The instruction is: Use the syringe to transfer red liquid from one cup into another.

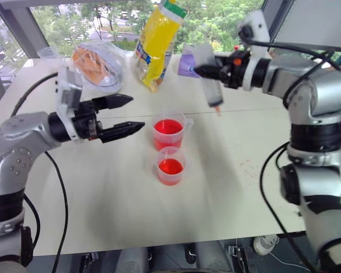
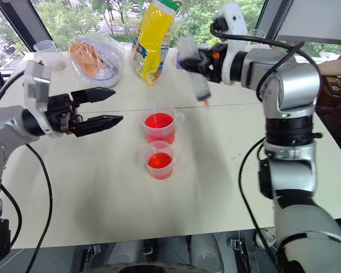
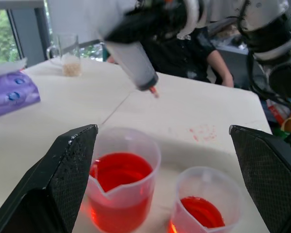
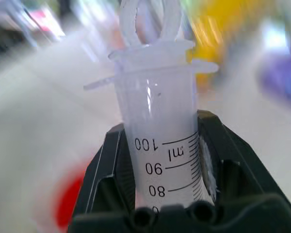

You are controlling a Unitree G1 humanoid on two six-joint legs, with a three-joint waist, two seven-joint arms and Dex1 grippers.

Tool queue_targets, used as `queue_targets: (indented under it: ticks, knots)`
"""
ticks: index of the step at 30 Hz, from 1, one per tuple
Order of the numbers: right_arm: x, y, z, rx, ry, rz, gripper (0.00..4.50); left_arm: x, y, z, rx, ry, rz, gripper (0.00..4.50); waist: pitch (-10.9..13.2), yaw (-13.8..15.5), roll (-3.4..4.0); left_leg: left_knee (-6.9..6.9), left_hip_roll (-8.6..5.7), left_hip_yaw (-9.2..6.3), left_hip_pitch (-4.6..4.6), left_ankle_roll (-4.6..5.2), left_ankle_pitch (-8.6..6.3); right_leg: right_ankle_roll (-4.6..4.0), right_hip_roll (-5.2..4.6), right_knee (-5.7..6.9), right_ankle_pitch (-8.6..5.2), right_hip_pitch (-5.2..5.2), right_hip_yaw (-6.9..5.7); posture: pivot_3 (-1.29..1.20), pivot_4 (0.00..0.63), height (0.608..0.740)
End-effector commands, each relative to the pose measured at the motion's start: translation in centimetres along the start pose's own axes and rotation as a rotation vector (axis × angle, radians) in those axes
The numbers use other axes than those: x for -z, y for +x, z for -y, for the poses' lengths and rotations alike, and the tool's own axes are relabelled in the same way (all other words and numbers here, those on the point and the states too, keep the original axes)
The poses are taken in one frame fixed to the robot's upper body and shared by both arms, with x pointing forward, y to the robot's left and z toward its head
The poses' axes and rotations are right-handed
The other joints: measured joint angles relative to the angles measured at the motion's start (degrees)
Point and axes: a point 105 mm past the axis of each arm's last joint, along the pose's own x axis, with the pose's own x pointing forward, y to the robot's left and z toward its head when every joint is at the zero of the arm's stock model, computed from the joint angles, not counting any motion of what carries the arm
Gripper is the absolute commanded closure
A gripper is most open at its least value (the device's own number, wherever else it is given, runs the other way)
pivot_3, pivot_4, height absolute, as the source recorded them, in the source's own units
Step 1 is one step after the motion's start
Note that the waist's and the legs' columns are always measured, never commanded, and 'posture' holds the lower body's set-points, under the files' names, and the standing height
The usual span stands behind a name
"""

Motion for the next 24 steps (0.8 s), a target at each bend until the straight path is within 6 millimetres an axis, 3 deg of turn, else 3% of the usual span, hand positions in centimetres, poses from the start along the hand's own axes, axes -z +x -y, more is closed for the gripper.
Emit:
queue_targets:
  ticks: [1,3,6,10,15,24]
  knots:
    - [-3.1,0.1,-2.1,-0.043,-0.01,0.247,3.13,-1.8,0.0,-0.3,0.007,0.064,0.027,0.0,0.0,0.0,0.01,0.01,-0.01,0.01,0.0,0.0,0.0,0.0,-0.02,0.0,0.0,0.0,0.0,0.0,0.15,0.74]
    - [-3.8,0.7,-3.2,-0.066,0.026,0.313,3.13,-2.6,0.1,-0.4,0.027,0.065,0.044,0.0,0.0,0.1,0.01,0.02,-0.01,0.0,-0.03,0.0,0.0,0.01,-0.06,0.0,0.0,0.0,0.0,0.0,0.15,0.74]
    - [-3.2,1.0,-4.6,-0.129,0.059,0.379,3.13,-3.2,0.7,-0.9,0.037,0.076,0.059,0.0,0.0,0.2,0.01,0.02,-0.02,-0.03,-0.05,0.0,0.0,0.01,-0.06,-0.01,0.0,0.01,-0.02,0.0,0.15,0.74]
    - [-0.5,2.1,-5.5,-0.117,0.074,0.404,3.13,-4.7,2.2,-1.1,0.047,0.098,0.106,0.0,0.0,0.1,-0.02,0.03,-0.05,-0.06,-0.01,0.01,-0.01,0.01,-0.08,-0.05,0.0,0.14,-0.1,0.0,0.15,0.74]
    - [3.4,2.7,-6.4,-0.114,0.064,0.368,3.13,-4.8,3.4,-1.8,0.041,0.116,0.093,0.0,0.0,-0.2,-0.01,0.0,-0.03,-0.08,0.01,-0.03,0.02,0.0,-0.03,0.01,0.0,0.06,-0.08,0.0,0.15,0.74]
    - [7.1,3.1,-6.9,-0.091,0.057,0.31,3.13,-4.8,5.9,-4.2,-0.04,0.148,0.106,0.0,0.0,-0.1,-0.01,0.03,-0.04,-0.08,0.02,-0.06,0.04,0.0,-0.03,0.02,0.0,0.07,-0.07,0.0,0.15,0.74]
